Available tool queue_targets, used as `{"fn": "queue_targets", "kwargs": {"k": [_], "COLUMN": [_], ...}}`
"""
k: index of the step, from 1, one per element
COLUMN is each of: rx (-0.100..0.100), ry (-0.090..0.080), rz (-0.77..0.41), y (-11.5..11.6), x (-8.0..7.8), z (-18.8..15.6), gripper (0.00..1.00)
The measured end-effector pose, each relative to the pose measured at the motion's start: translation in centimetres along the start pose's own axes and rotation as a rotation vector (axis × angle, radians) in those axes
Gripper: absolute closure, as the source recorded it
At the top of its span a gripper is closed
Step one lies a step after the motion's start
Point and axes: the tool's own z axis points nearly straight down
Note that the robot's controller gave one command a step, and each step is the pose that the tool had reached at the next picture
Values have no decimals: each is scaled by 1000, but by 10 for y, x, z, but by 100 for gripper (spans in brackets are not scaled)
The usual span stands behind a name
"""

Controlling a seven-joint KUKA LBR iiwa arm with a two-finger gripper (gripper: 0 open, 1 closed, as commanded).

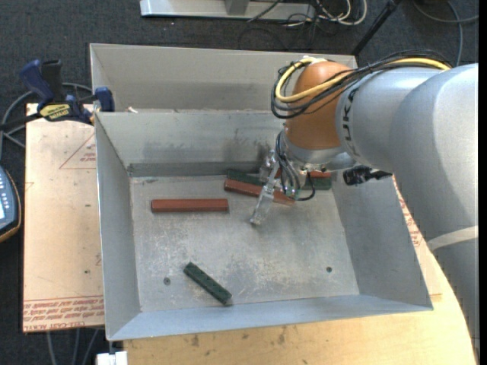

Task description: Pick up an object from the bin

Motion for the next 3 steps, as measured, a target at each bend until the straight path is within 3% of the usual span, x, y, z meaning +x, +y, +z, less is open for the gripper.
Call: {"fn": "queue_targets", "kwargs": {"k": [1, 2, 3], "rx": [2, -3, 0], "ry": [6, -5, -2], "rz": [135, 138, -261], "y": [107, 104, 66], "x": [39, 34, 51], "z": [1, -4, -165], "gripper": [0, 100, 100]}}
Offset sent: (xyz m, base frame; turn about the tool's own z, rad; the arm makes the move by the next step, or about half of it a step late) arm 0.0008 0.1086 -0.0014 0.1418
